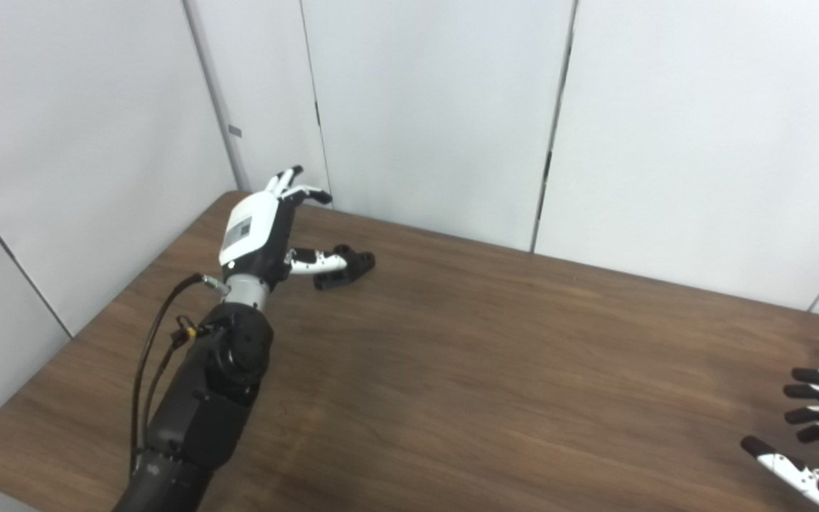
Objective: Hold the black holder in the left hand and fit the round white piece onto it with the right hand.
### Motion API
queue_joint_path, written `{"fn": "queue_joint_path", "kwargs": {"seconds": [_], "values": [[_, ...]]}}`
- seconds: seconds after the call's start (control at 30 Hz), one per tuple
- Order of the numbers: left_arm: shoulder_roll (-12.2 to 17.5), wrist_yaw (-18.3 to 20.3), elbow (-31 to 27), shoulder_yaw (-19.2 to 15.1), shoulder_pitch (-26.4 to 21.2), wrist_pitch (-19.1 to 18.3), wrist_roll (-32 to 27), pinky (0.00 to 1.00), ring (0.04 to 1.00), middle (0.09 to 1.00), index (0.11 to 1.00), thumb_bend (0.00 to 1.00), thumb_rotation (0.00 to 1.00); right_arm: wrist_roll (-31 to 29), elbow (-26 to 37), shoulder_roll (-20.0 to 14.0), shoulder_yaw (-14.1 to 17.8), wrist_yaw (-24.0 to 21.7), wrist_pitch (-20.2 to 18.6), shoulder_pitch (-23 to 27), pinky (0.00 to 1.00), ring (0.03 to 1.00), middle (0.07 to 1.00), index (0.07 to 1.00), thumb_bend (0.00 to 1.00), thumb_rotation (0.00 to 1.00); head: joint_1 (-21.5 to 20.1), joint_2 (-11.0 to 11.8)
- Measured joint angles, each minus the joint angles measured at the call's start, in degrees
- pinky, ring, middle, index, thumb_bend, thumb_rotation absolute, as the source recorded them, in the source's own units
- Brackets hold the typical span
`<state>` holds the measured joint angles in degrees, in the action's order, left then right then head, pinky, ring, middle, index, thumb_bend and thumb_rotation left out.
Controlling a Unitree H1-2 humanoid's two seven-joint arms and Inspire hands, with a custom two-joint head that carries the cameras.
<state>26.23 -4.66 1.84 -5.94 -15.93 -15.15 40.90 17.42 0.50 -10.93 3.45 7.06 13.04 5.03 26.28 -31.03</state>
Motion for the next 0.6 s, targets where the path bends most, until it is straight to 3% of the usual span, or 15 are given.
{"fn": "queue_joint_path", "kwargs": {"seconds": [0.13,0.3,0.6], "values": [[1.42,2.29,0.48,1.61,-0.45,-3.73,1.63,1.0,1.0,1.0,0.783,1.0,0.37,-0.07,0.26,0.0,0.04,-0.04,0.0,-0.09,0.4,0.507,0.609,0.63,0.57,0.0,-0.26,0.0],[2.52,3.54,2.54,3.18,-1.01,-6.94,2.26,0.95,1.0,1.0,0.795,1.0,0.38,-0.25,1.0,0.01,0.13,-0.14,-0.07,-0.15,0.4,0.508,0.609,0.632,0.57,0.0,-0.18,-0.09],[4.17,3.6,6.39,5.91,-2.64,-9.0,2.8,1.0,1.0,1.0,0.798,1.0,0.4,-0.32,1.02,0.03,0.18,-0.35,-0.34,-0.21,0.4,0.508,0.61,0.634,0.58,0.0,-0.35,-0.18]]}}
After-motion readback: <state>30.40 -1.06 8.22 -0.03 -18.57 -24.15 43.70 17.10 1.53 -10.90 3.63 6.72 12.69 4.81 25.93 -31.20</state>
